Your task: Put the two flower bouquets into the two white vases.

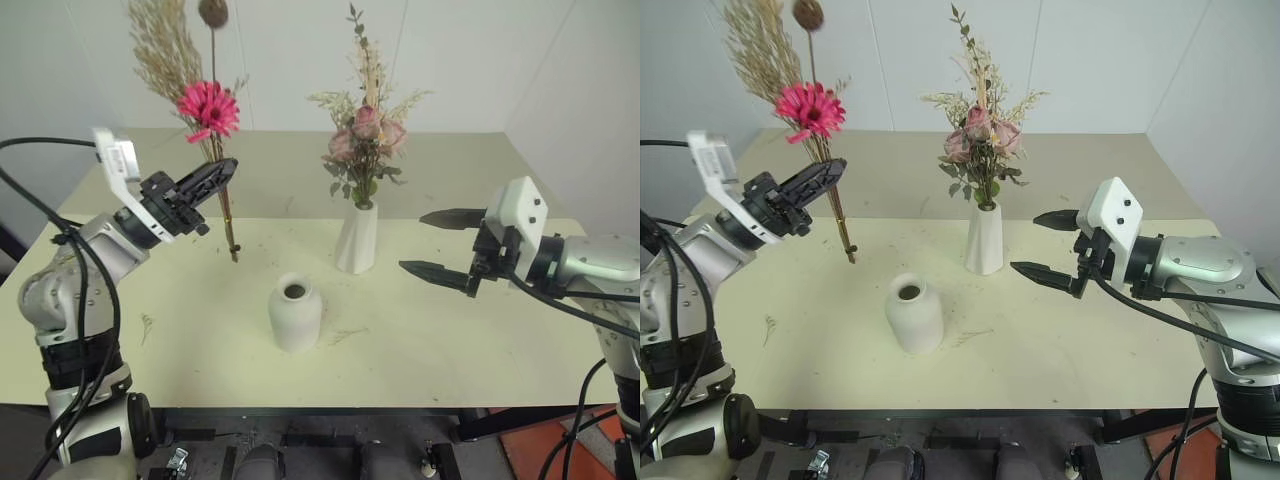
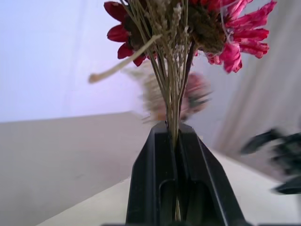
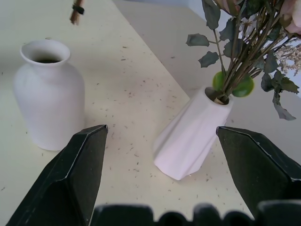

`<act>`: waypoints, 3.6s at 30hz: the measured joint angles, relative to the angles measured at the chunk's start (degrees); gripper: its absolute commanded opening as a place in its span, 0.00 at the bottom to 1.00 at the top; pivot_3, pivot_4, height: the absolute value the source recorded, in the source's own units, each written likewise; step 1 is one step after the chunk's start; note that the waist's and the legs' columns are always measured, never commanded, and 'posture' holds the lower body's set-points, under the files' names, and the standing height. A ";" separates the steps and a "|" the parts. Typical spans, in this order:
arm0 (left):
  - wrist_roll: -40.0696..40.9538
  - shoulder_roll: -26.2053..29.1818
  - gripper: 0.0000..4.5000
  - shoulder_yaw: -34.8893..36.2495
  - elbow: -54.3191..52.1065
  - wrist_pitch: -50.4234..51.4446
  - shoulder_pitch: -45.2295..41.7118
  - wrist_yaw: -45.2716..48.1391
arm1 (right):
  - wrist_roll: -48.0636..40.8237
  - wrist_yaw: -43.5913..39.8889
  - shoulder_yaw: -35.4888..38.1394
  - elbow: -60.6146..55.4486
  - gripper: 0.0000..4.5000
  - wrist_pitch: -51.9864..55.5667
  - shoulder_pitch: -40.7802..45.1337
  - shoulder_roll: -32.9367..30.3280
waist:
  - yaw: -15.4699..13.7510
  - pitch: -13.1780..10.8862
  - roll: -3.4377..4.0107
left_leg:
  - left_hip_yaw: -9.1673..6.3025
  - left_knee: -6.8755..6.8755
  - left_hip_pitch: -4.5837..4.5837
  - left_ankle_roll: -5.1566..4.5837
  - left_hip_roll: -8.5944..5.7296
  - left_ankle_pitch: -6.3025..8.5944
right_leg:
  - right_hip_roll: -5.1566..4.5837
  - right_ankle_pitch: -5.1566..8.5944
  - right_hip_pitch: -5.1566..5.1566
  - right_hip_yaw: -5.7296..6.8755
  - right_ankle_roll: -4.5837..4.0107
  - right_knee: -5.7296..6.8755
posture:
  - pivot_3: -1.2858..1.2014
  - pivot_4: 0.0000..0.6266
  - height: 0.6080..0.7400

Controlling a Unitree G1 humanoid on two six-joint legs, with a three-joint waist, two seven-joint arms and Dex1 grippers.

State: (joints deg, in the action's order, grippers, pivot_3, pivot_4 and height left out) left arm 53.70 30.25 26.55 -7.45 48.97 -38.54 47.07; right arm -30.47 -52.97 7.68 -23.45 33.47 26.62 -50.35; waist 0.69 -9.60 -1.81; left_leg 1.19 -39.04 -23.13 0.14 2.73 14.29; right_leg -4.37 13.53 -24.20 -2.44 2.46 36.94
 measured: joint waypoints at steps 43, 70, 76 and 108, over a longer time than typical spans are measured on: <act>-0.91 -1.89 0.01 -17.36 -1.63 -8.40 5.59 12.38 | -8.60 -6.97 5.93 -2.92 0.97 1.03 -6.36 -4.52 | 0.04 0.00 0.00 | 0.00 0.03 0.04 -0.01 0.00 0.00 | 0.04 0.00 0.04 -0.03 0.00 -0.07 | 0.52 0.24 1.00; -0.09 11.80 0.98 -12.63 -10.66 -6.84 19.93 14.01 | -10.49 -12.81 8.73 -0.41 0.97 -1.29 -8.73 -4.93 | 0.34 0.00 0.00 | 0.02 0.07 0.08 -0.01 0.05 0.01 | 0.06 0.02 0.01 -0.05 -0.01 -0.07 | 0.52 0.24 1.00; -2.17 19.80 0.98 -6.85 -12.00 -7.79 27.90 16.97 | -9.95 -13.30 8.73 0.51 0.97 -1.82 -9.84 -5.25 | -0.29 0.00 0.00 | 0.05 0.07 0.16 -0.01 0.05 0.01 | 0.04 0.04 0.08 -0.02 -0.03 -0.08 | 0.52 0.24 1.00; -6.69 26.68 0.98 -1.10 -8.93 -13.98 29.42 23.56 | -7.52 -11.84 16.38 1.19 0.97 -1.86 -23.52 -6.48 | 0.05 0.00 0.00 | 0.14 0.13 0.18 0.00 0.08 0.01 | 0.06 0.04 0.06 -0.06 -0.03 -0.10 | 0.52 0.24 1.00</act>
State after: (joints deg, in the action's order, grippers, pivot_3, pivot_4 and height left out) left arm 47.01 56.93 25.45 -16.38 35.00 -9.12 70.64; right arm -37.99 -64.80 24.06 -22.26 31.61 3.10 -56.83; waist 0.74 -9.60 -1.80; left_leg 1.33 -38.91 -22.96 0.14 2.81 14.30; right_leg -4.32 13.57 -24.14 -2.50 2.43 36.83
